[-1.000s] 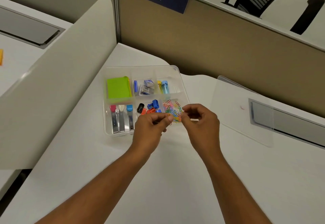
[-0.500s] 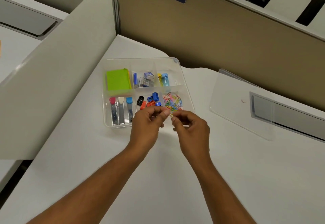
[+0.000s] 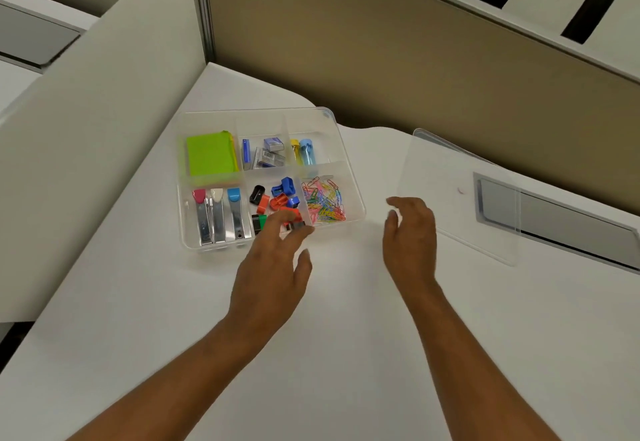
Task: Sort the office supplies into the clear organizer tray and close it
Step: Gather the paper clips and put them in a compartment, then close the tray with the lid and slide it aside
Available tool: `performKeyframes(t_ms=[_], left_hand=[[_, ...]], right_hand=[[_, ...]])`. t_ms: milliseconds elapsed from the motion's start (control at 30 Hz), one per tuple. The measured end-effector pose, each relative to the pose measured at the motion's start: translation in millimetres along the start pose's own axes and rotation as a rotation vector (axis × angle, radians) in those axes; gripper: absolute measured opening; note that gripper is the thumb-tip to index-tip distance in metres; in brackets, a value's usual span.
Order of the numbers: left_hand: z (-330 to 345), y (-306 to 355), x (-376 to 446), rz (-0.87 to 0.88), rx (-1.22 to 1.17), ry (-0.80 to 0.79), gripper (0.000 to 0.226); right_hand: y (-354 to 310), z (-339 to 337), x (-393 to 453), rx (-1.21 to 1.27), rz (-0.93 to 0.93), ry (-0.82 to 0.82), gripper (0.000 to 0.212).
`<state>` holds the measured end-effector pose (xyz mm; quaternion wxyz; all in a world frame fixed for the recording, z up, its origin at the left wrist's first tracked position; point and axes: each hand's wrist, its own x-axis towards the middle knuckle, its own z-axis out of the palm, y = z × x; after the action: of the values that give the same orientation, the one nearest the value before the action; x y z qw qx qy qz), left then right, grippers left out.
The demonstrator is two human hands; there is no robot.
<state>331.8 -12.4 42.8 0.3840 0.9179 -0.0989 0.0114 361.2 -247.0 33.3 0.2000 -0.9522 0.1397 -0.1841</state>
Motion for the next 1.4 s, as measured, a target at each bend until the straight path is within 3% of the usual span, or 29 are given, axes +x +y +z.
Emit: performKeyframes(t_ms=[67,167,333,467,567,767,900,967,1033,1133,1200,1333,1400], left_hand=[[3,0,-7,-0.019,0.211,-0.092,0.063],[7,2,-16,-0.084,0.300,-0.237,0.076],[11,-6,-19,-0.052,0.270,-0.178,0.076],[7,-10,-21,-0.030,0.283,-0.200,0.065],[5,-9,-32,-0.040,0.260,-0.213,0.068],[5,18,-53,0.120,0.181,-0.125,0.075],[4,55,-49,0.262,0.193,0.032,0.094],[4,74,-43,0.256,0.159,0.037,0.099],[4,87,-40,0.196,0.106,0.000,0.093],[0,97,-43,0.175,0.037,0.008,0.052],[-7,106,-51,0.191,0.006,0.073,0.034],[-21,124,-73,0.259,-0.013,0.231,0.032],[-27,130,-83,0.248,-0.061,0.285,0.027]], right_hand=[[30,6,6,-0.224,0.081,-0.141,0.038],[61,11,9,-0.409,0.115,-0.271,0.042],[68,9,-5,-0.485,-0.112,-0.178,0.007],[68,4,-23,-0.521,-0.280,-0.179,0.028],[70,-8,-36,-0.512,-0.337,-0.159,0.039],[50,-79,-66,-0.307,-0.287,-0.024,0.062],[28,-133,-98,-0.093,-0.348,0.016,0.053],[18,-152,-105,-0.022,-0.447,0.026,0.045],[9,-170,-107,0.034,-0.509,0.050,0.040],[-5,-197,-106,0.093,-0.543,0.039,0.045],[-13,-213,-104,0.148,-0.548,0.016,0.037],[-24,-238,-94,0.290,-0.568,0.084,0.011],[-20,-240,-91,0.294,-0.565,0.176,0.023]])
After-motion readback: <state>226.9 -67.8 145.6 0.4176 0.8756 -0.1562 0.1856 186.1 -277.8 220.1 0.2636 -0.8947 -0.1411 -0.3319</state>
